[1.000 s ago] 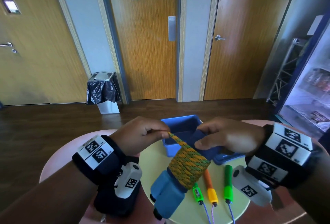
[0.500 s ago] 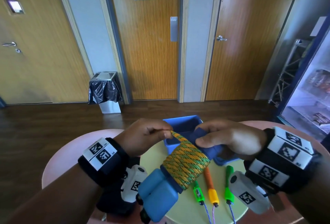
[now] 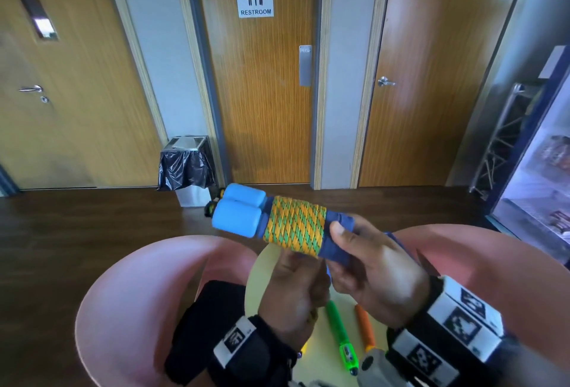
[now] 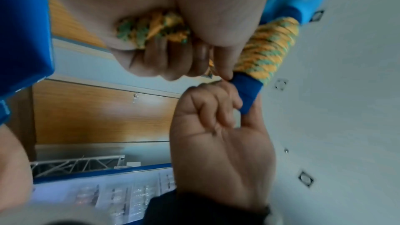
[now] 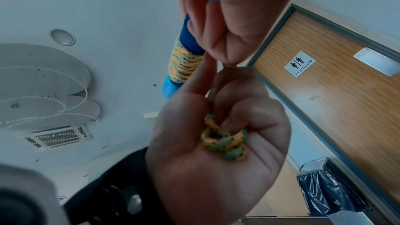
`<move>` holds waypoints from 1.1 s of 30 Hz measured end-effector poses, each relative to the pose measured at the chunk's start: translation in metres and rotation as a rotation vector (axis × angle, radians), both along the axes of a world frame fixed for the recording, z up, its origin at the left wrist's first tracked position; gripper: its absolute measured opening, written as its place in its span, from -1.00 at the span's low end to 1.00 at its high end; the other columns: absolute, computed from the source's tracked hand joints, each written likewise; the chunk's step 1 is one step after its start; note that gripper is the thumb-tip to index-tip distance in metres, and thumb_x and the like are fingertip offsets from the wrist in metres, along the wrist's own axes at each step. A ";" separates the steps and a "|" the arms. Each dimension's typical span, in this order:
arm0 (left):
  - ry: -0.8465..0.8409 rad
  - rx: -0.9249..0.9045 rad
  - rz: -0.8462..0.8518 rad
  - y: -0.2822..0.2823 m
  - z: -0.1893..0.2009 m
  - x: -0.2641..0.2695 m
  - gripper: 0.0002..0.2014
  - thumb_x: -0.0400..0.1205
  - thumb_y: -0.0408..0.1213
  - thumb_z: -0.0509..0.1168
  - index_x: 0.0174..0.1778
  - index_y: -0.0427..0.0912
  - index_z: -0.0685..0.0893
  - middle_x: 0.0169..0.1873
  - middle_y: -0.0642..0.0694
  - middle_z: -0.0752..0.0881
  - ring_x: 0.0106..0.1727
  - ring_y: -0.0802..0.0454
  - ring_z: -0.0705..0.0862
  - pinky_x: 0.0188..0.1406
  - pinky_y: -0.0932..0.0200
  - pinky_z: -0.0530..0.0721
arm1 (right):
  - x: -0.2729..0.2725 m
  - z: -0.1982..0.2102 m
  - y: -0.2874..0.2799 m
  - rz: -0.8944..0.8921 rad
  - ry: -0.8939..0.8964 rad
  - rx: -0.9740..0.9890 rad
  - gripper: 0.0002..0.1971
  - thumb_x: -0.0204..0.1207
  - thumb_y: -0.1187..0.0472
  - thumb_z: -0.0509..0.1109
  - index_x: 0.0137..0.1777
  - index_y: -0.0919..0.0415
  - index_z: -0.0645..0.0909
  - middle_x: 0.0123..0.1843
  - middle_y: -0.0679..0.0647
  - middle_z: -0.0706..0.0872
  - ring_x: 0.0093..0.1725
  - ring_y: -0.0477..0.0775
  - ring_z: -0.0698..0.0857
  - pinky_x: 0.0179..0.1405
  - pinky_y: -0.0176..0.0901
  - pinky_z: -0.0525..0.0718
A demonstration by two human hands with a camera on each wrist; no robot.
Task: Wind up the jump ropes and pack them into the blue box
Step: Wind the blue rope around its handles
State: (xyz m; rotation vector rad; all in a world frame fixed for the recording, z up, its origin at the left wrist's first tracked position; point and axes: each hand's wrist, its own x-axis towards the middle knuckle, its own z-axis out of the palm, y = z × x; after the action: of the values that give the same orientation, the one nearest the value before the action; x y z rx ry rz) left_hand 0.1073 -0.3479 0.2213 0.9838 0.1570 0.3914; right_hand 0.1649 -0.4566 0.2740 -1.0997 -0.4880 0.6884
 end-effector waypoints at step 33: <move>0.175 1.468 0.012 0.040 0.033 -0.015 -0.63 0.59 0.05 0.24 -0.28 -0.22 0.51 -0.55 -0.03 0.45 -0.46 0.12 0.44 -0.46 0.23 0.35 | 0.022 -0.014 -0.011 -0.434 -1.030 -0.867 -0.71 0.47 -0.12 0.45 -0.08 0.02 0.46 -0.34 -0.10 0.62 -0.31 -0.09 0.62 -0.35 -0.12 0.52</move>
State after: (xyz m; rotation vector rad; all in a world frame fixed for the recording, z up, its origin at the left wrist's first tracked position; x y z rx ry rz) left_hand 0.0924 -0.3083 0.2543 2.4670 0.0044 0.4087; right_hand 0.1874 -0.4680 0.2602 -2.3083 -0.8008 -0.1619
